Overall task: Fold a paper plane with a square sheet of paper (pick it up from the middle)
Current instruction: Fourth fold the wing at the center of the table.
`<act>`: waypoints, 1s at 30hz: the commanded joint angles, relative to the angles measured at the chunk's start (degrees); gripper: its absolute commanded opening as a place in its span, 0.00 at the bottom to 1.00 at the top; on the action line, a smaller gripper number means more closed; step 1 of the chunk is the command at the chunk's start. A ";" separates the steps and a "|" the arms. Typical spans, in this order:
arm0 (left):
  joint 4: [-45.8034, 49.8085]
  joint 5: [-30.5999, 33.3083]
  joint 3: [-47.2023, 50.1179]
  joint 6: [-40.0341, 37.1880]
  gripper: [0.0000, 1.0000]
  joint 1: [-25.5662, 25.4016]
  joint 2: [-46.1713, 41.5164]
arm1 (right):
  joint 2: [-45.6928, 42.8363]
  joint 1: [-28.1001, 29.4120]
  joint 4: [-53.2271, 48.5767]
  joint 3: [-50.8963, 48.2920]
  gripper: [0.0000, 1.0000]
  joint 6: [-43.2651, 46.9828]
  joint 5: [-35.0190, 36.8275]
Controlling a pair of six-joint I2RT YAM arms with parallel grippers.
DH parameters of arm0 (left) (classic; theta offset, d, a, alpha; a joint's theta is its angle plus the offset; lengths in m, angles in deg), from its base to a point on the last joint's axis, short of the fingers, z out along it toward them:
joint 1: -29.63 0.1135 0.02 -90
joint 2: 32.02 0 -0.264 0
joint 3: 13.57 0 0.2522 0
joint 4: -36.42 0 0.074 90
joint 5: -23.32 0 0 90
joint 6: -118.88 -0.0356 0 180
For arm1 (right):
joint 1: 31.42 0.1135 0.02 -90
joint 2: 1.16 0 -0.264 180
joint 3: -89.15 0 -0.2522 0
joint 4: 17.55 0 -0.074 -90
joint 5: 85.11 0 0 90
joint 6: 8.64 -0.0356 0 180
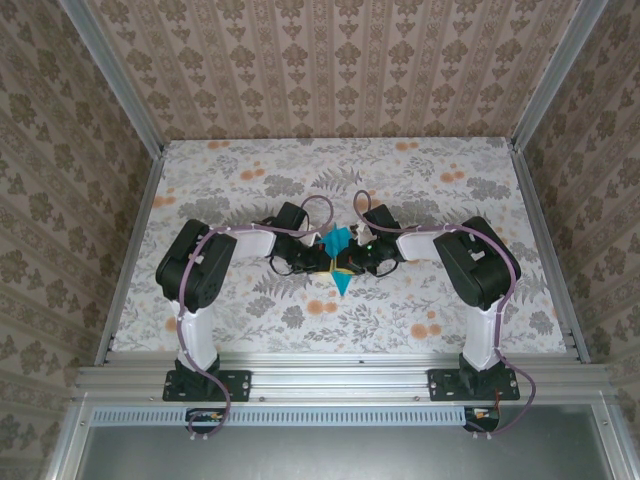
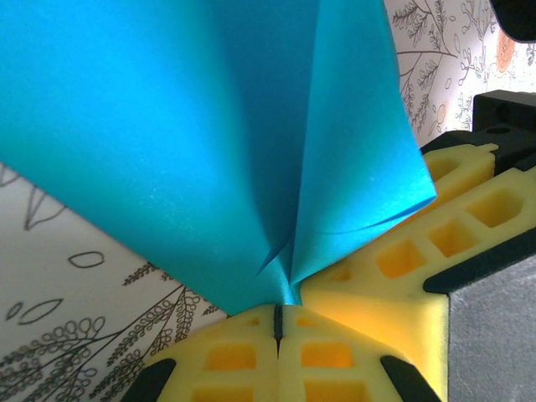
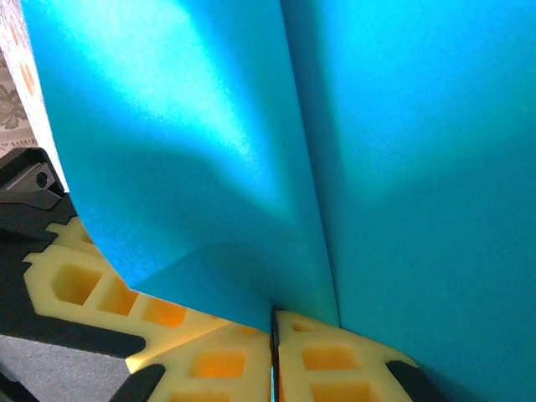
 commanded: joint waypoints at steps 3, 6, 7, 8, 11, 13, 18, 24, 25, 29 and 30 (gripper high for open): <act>0.18 3.64 1.10 -1.31 0.00 -0.32 3.48 | 3.14 0.55 1.91 0.59 0.11 -0.67 -0.64; -0.59 1.90 1.44 -0.95 0.00 -0.10 3.48 | 4.00 0.54 0.88 0.36 0.11 0.40 0.16; -0.71 1.74 1.50 -0.89 0.00 0.01 3.39 | 4.18 0.55 0.51 0.40 0.11 0.71 0.42; -0.94 1.49 1.65 -0.68 0.00 0.10 3.28 | 4.41 0.55 0.31 0.21 0.11 0.96 0.57; -1.86 0.76 2.02 -0.18 0.00 0.47 3.04 | 5.21 0.55 -0.19 -0.02 0.13 1.65 0.96; -1.87 0.66 2.05 -0.15 0.00 0.56 2.82 | 5.37 0.55 -0.90 -0.28 0.14 2.51 1.37; -2.04 0.42 2.13 0.06 0.00 0.82 2.43 | 4.10 0.55 -4.60 -0.47 0.18 5.50 3.38; -3.27 -0.23 2.14 1.27 0.00 1.09 1.22 | 4.25 0.55 -5.24 -0.72 0.20 6.53 3.91; -3.28 -0.29 2.12 1.51 0.00 1.17 0.76 | 4.35 0.55 -5.46 -0.84 0.20 6.68 4.11; -3.20 -0.19 2.07 2.21 0.00 1.64 -2.06 | 4.21 0.55 -5.65 -1.26 0.22 7.14 4.72; -3.03 -0.21 1.99 2.34 0.00 1.77 -2.57 | 4.25 0.55 -5.67 -1.31 0.23 7.23 4.72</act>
